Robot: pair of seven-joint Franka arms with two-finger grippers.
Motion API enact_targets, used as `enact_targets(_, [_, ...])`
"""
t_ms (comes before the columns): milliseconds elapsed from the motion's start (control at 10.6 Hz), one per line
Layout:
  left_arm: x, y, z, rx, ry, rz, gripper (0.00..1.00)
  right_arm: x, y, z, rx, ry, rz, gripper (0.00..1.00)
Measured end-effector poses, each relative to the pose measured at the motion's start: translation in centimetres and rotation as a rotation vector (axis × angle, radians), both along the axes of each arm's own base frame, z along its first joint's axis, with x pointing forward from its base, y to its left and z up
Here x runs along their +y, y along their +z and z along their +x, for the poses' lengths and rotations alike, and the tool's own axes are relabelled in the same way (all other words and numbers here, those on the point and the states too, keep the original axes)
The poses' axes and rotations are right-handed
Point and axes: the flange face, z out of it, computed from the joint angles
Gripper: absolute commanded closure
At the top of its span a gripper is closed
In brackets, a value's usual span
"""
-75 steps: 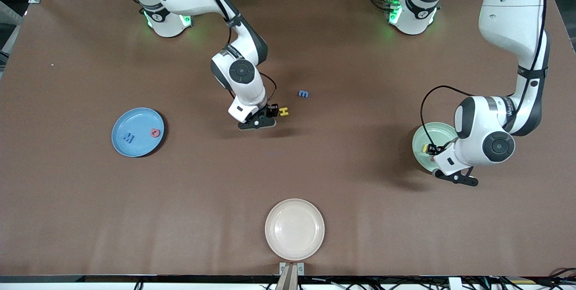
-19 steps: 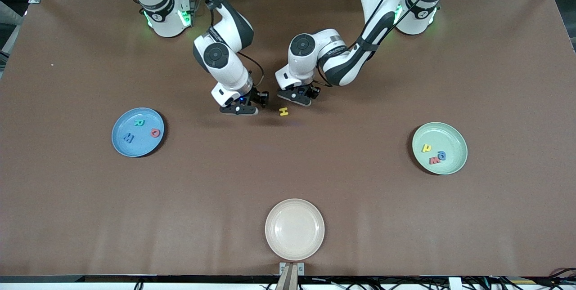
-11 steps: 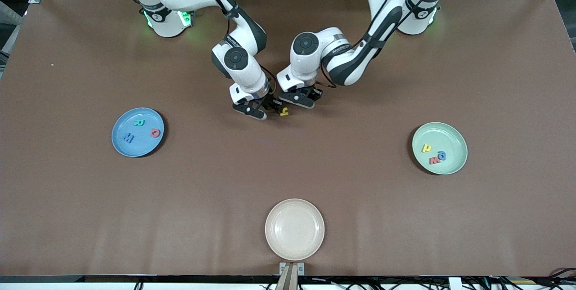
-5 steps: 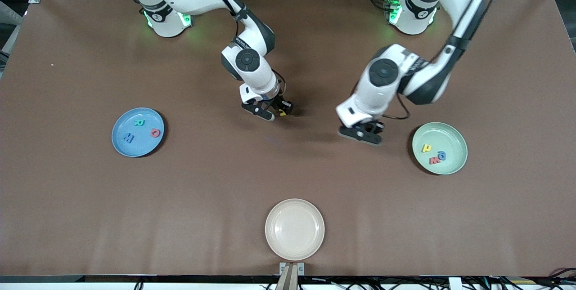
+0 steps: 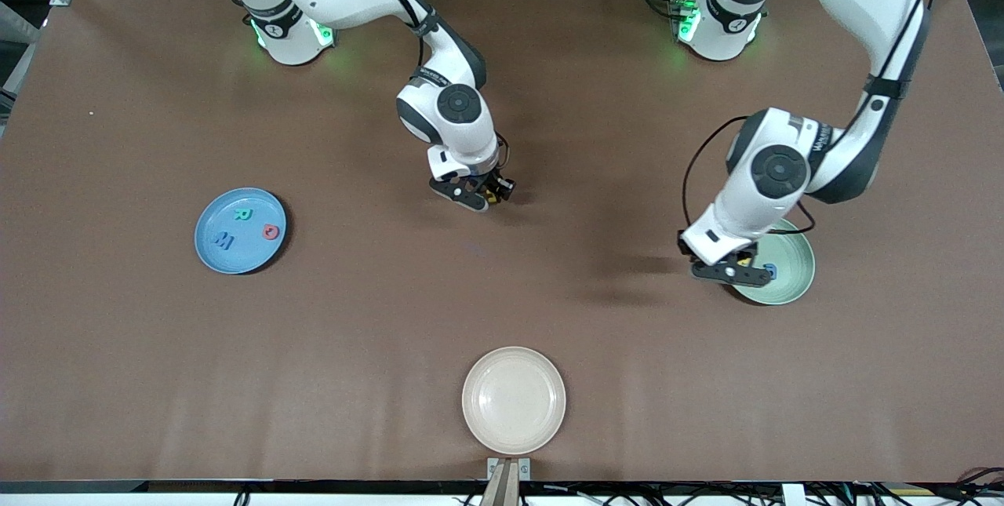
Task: Sort uppercase to blue plate, lowercase to green plate
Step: 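Lower the blue m onto the green plate while the right gripper lifts H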
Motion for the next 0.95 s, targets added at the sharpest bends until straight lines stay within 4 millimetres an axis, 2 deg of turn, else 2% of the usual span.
enact_targets(284, [6.4,-0.8,1.0,0.023,-0.038,0.050,1.00,0.3,0.2,0.5,-0.010,-0.011,-0.003,0.46])
enact_targets(378, [8.4,-1.2,1.0,0.037,-0.058,0.064,0.87,0.3,0.2,0.7,-0.012,-0.014,-0.003,0.46])
enact_targets(473, [10.1,-1.6,1.0,0.051,-0.068,0.076,0.01,0.3,0.2,0.9,-0.014,-0.015,-0.001,0.46])
enact_targets(567, [11.2,-2.0,0.9,0.061,-0.072,0.084,0.00,0.4,0.2,1.0,-0.015,-0.016,0.001,0.46])
enact_targets(757, [11.7,-1.8,1.1,0.057,-0.084,0.087,0.00,0.6,0.4,1.2,-0.019,-0.020,0.006,0.46])
enact_targets(851, [11.5,-0.7,1.4,0.035,-0.087,0.087,0.00,0.6,0.2,1.2,-0.017,-0.022,0.005,0.46])
enact_targets(946, [11.2,1.5,1.9,-0.004,-0.088,0.088,0.00,0.6,-0.1,1.1,-0.014,-0.022,0.003,0.46])
